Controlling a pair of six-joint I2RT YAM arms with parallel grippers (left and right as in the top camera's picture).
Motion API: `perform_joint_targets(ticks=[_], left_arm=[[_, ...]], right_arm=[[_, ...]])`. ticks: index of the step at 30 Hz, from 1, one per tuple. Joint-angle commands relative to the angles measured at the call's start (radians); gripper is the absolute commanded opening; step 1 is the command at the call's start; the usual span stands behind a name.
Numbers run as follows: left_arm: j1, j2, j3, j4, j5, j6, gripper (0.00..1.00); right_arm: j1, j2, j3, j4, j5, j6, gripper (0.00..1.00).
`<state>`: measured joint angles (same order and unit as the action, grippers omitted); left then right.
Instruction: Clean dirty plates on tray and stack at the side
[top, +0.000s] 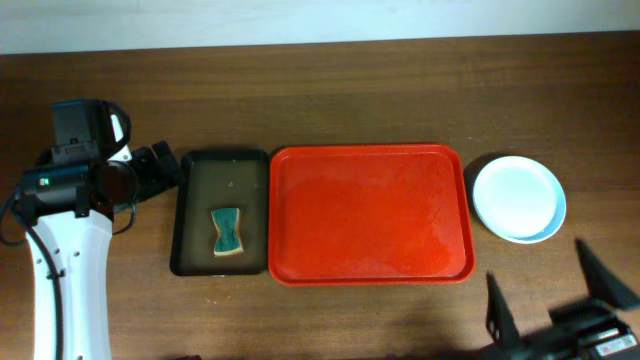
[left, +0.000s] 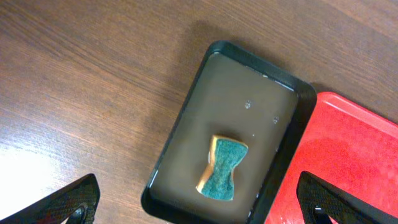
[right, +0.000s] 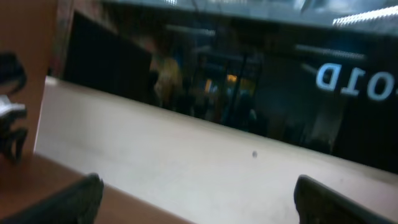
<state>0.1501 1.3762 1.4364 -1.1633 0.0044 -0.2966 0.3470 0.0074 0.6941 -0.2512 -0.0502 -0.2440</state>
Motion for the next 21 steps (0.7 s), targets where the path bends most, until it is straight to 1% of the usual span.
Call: perform_joint_targets(ticks=[1,3,5,10,14,15,21], left_arm=[[0.002,-0.008,0.009,0.002,0.008,-0.009,0.99],[0.002,-0.008,0.009,0.002,0.008,-0.01,0.99],[0.002,-0.008,0.009,0.002,0.008,-0.009,0.99],[0.002,-0.008,0.009,0.002,0.008,-0.009,0.99],[0.002,-0.008,0.009,0.002,0.008,-0.009,0.99],[0.002,-0.008,0.009,0.002,0.008,-0.009,0.99],[0.002,-0.008,0.009,0.002,0.008,-0.01,0.99]], right_arm=[[0.005,-0.003,-0.23,0.288,-0.024,-0.01,0.98],[0.005,-0.003,-0.369,0.475,-0.025,0.016,0.98],[0.005,-0.003,-0.471,0.563,-0.023,0.041,0.98],[-0.033,-0.003,-0.605,0.571,-0.018,0.118,0.98],[-0.049,-0.003,-0.671,0.57,0.0,0.13,0.98],[-0.049,-0.003,-0.689,0.56,0.002,0.13,0.98],[-0.046,-0.003,-0.689,0.234,-0.014,0.148,0.98]])
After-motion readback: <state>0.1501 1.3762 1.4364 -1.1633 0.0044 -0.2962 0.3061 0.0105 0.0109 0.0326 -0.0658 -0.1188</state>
